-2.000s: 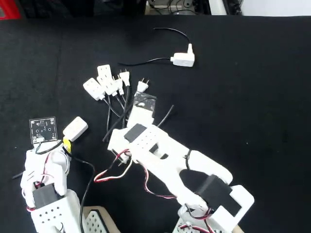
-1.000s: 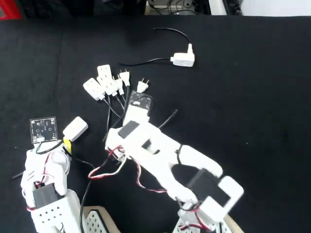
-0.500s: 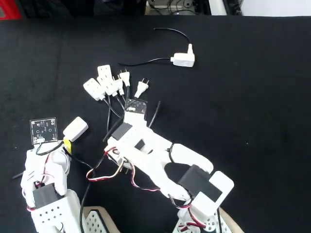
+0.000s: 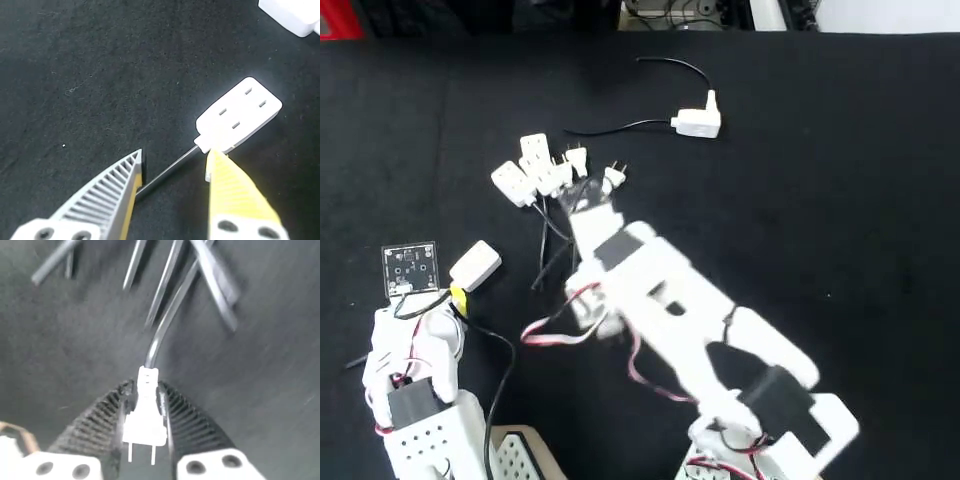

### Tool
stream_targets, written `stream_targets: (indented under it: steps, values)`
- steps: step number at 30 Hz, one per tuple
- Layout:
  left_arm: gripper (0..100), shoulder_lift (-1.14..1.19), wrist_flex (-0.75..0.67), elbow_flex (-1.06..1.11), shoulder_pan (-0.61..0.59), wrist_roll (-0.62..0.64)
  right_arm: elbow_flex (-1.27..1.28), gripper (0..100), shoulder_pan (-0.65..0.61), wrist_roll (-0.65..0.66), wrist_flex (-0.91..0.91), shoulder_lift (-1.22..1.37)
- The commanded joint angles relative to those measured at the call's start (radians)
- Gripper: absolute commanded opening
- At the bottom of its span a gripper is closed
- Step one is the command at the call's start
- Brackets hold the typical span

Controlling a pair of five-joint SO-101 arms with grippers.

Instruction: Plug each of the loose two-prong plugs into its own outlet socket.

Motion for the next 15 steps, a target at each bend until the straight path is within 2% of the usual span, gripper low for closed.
stream_targets:
  steps: [1,6,10,13,15]
  values:
    - [21,-0.005,-0.015,0.018,0.013,-0.011,0.002,1.2,0.092,0.215,-0.091,-0.056]
    - [21,-0.005,-0.015,0.018,0.012,-0.011,0.041,1.3,-0.006,0.319,-0.195,-0.012]
    - [21,-0.005,-0.015,0.018,0.007,-0.011,0.068,1.2,-0.086,0.491,-0.29,0.025]
    - [21,-0.005,-0.015,0.018,0.007,-0.011,0.065,1.1,-0.107,0.578,-0.255,0.024]
    - [21,-0.005,-0.015,0.018,0.007,-0.011,0.051,1.1,-0.097,0.582,-0.201,0.004]
